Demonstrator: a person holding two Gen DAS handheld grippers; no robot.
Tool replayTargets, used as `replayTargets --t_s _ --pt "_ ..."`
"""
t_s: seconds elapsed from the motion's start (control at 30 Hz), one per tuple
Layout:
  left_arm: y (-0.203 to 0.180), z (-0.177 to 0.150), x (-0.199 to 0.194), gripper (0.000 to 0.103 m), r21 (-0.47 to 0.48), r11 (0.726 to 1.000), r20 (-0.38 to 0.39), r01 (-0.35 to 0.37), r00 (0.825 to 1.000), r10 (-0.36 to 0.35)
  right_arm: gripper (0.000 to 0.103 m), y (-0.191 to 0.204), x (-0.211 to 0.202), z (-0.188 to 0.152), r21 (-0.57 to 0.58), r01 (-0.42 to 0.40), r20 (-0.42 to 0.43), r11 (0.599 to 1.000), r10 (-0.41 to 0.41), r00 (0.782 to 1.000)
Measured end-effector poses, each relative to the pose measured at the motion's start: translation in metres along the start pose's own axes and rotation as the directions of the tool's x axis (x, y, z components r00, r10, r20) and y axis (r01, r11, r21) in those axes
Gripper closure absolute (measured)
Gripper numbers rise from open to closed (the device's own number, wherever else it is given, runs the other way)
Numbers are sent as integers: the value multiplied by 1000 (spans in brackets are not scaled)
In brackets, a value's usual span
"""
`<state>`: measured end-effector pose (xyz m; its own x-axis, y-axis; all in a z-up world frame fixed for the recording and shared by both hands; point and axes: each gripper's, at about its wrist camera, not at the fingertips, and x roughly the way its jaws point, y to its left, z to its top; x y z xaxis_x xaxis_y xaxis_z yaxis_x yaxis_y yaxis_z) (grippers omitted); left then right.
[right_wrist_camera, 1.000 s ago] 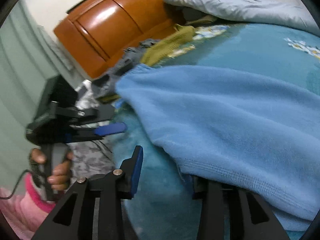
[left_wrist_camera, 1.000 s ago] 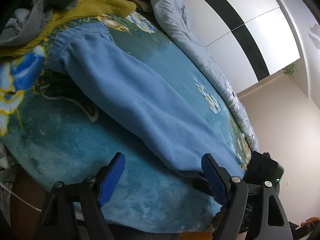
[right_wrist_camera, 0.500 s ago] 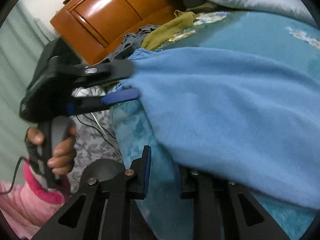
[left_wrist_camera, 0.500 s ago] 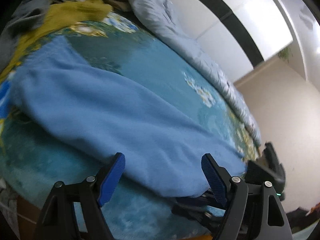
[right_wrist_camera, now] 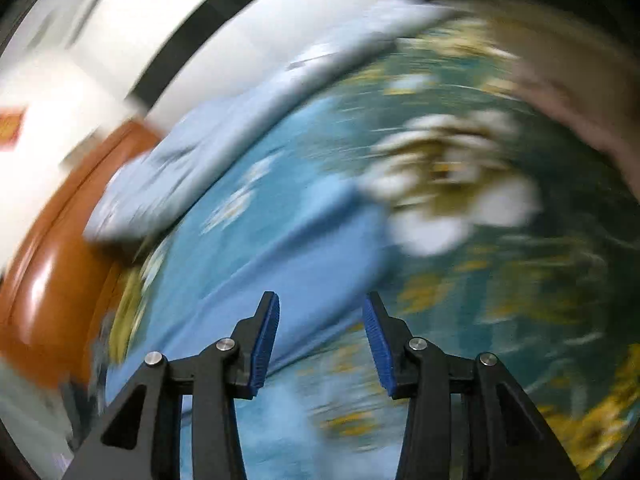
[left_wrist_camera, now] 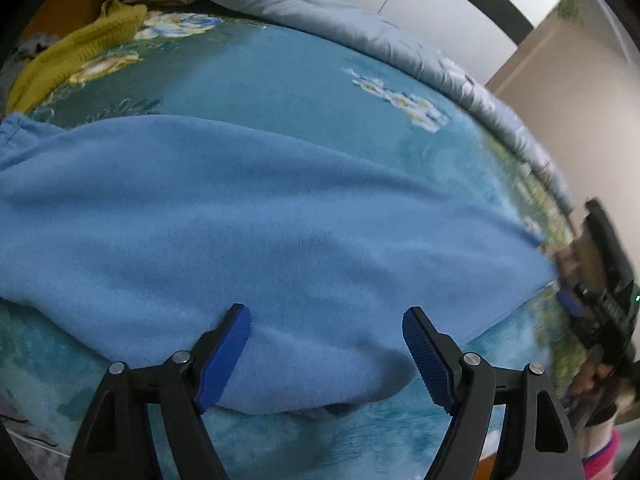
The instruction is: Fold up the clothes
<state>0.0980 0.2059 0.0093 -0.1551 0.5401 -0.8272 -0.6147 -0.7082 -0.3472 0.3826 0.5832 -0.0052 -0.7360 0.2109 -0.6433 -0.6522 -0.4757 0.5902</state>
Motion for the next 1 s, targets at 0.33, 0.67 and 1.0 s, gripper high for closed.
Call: replayTargets --t_s 0.33,0.67,1.0 --pt "18 -11 -17 21 -57 996 37 69 997 -67 73 -10 32 11 27 -10 18 1000 9 1000" --pt "67 -18 -44 21 -241 954 217 178 968 -125 95 68 6 22 -205 -29 109 978 53 993" --pt "117 -38 -76 21 -343 911 350 229 931 -102 95 253 56 -67 -649 -130 -63 749 117 991"
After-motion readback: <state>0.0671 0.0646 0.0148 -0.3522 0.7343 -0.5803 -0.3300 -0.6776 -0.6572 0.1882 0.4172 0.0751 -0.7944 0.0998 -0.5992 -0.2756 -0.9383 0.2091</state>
